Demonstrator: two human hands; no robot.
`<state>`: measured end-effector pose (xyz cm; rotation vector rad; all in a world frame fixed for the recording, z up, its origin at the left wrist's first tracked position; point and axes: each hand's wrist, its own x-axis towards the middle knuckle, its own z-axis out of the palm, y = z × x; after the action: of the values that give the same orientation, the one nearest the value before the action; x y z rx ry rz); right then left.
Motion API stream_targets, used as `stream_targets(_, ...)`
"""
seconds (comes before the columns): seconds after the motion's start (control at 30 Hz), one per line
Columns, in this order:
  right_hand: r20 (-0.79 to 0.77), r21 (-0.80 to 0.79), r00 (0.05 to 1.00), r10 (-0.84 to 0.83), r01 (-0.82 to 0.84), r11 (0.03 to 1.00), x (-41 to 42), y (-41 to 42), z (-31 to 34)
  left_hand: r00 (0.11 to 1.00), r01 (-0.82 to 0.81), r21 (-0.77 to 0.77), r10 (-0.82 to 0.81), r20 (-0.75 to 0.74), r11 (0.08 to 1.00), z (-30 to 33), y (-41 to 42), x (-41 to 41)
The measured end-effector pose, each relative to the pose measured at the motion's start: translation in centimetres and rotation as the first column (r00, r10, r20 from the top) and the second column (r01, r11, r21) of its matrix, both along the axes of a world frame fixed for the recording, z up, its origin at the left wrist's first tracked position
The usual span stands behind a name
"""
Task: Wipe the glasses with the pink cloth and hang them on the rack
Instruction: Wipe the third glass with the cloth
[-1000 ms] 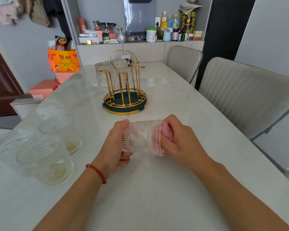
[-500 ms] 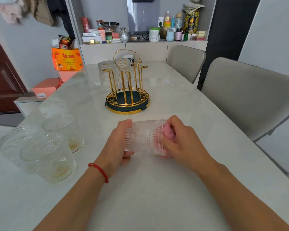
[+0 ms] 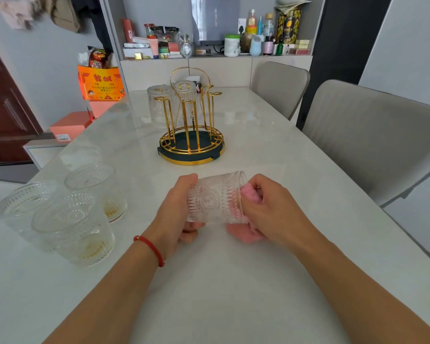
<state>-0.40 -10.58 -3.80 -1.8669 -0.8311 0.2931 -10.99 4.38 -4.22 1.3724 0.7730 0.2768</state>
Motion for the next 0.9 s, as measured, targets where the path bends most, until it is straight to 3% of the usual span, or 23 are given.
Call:
stream_targets(0.1, 0.24, -0.023, 0.97, 0.031, -0.026, 0.999, 0.4, -0.5, 0.2, 0.988, 0.146, -0.018, -0.147, -0.049, 0.989, 0.5, 0.8, -0.6)
stream_targets(0.17, 0.495, -0.059, 0.867, 0.06, -0.036, 0.998, 0.9, -0.8, 0.1, 0.958, 0.267, -0.052, -0.271, -0.091, 0.962, 0.8, 1.4, -1.0)
stream_targets(0.23, 0.627, -0.073, 0.776, 0.067, -0.027, 0.997, 1.0, -0.9, -0.1, 0.941, 0.314, -0.075, -0.321, -0.104, 0.946, 0.8, 1.6, -1.2)
stream_targets(0.33, 0.477, 0.079, 0.877, -0.055, 0.019, 0.997, 0.6, -0.5, 0.0, 0.959, 0.268, -0.091, -0.275, -0.071, 0.959, 0.5, 1.2, -0.9)
stream_targets(0.4, 0.215, 0.112, 0.968, -0.133, 0.111, 0.987, 0.6, 0.0, 0.2, 0.975, 0.219, -0.084, -0.221, -0.021, 0.972, 0.2, 0.9, -0.4)
stream_targets(0.47, -0.006, 0.066, 0.993, -0.115, 0.115, 0.991, 0.5, 0.1, 0.0, 0.993, 0.118, -0.017, -0.118, -0.014, 0.993, -0.1, 0.5, 0.1)
stream_targets(0.53, 0.088, 0.007, 0.993, -0.08, 0.079, 0.997, 0.4, 0.0, -0.1, 0.998, 0.057, 0.034, -0.056, -0.041, 0.998, -0.2, 0.5, 0.1)
stream_targets(0.6, 0.336, -0.036, 0.941, -0.028, 0.042, 0.998, 0.7, -0.5, -0.1, 0.988, 0.133, 0.033, -0.129, -0.085, 0.991, -0.1, 0.8, -0.3)
stream_targets(0.7, 0.677, -0.099, 0.735, 0.039, 0.039, 0.994, 1.3, -1.3, 0.3, 0.922, 0.349, 0.038, -0.335, -0.195, 0.937, 0.6, 1.3, -0.8)
stream_targets(0.8, 0.835, 0.0, 0.55, -0.002, 0.003, 1.0, 1.2, -1.3, 0.2, 0.889, 0.412, 0.009, -0.4, -0.225, 0.911, 1.0, 1.6, -1.2)
stream_targets(0.83, 0.84, 0.052, 0.541, -0.035, -0.016, 0.999, 0.9, -1.1, 0.1, 0.898, 0.394, -0.006, -0.387, -0.208, 0.919, 0.9, 1.6, -1.2)
stream_targets(0.9, 0.734, 0.15, 0.672, -0.093, -0.027, 0.988, 0.5, -0.8, -0.1, 0.933, 0.333, -0.038, -0.336, -0.127, 0.942, 0.6, 1.4, -1.1)
